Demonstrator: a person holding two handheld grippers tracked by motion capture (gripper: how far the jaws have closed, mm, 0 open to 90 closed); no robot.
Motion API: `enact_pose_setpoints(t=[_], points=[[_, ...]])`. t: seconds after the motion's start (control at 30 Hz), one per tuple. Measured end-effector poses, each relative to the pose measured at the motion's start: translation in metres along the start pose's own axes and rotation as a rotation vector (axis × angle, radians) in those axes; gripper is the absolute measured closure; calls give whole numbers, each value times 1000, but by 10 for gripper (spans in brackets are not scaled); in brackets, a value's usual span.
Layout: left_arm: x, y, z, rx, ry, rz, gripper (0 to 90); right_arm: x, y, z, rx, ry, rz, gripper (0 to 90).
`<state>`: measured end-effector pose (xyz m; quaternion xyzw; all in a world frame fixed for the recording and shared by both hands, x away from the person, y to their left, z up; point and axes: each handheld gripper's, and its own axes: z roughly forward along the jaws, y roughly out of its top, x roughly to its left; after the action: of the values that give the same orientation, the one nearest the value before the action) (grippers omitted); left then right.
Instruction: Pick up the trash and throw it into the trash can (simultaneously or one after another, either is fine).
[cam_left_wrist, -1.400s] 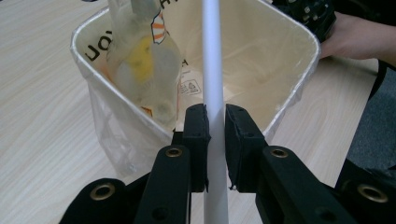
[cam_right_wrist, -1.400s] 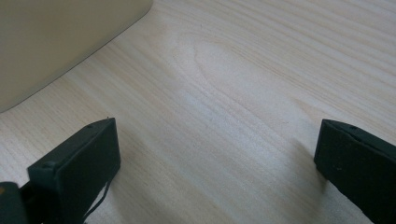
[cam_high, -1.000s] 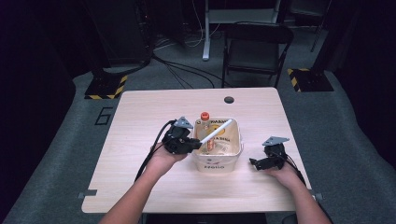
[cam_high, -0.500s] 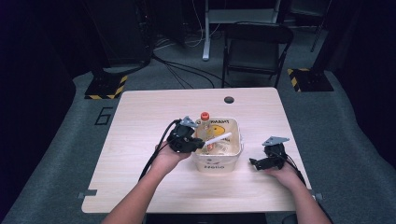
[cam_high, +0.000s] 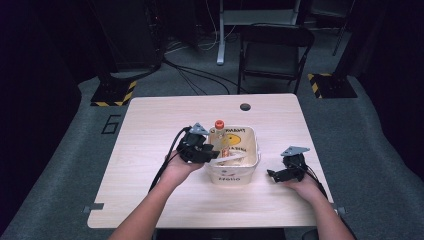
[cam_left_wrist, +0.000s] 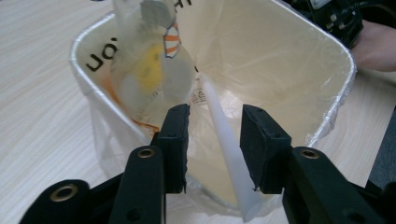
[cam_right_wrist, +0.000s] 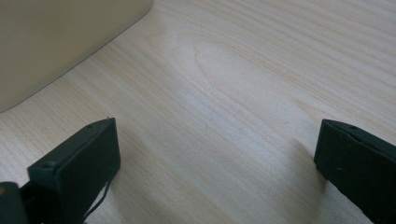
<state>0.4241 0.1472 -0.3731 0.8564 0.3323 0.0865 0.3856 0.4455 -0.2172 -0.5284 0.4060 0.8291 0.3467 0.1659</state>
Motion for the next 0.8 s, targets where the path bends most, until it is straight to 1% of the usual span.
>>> enact_pose_setpoints(t=[0.03, 0.13, 0.23, 0.33, 0.4, 0.43, 0.5, 0.53, 0.67, 0.7, 0.8], points=[[2, -2, -4, -12, 5, -7, 593, 0, 0, 0, 0, 1, 0, 0], [8, -6, -13, -25, 28, -5, 554, 0, 0, 0, 1, 3, -4, 0], [14, -10, -24, -39, 53, -15, 527, 0, 0, 0, 0, 4, -4, 0], [20, -14, -33, -50, 70, -7, 511, 0, 0, 0, 0, 5, -5, 0], [23, -16, -38, -52, 88, -9, 506, 0, 0, 0, 0, 5, -4, 0], [25, -17, -40, -55, 93, -7, 505, 0, 0, 0, 0, 5, -5, 0], [28, -19, -43, -64, 101, -19, 501, 0, -1, -1, 0, 5, -6, 0], [30, -20, -45, -66, 109, -15, 497, 0, -1, -1, 0, 6, -9, 0], [34, -25, -50, -90, 125, -28, 494, 0, -1, -1, 0, 7, -10, 0], [35, -28, -50, -95, 129, -37, 495, 0, -1, -1, 2, 8, -10, 0], [39, -34, -51, -87, 147, -31, 494, 0, 0, 0, 1, 12, -15, 0]])
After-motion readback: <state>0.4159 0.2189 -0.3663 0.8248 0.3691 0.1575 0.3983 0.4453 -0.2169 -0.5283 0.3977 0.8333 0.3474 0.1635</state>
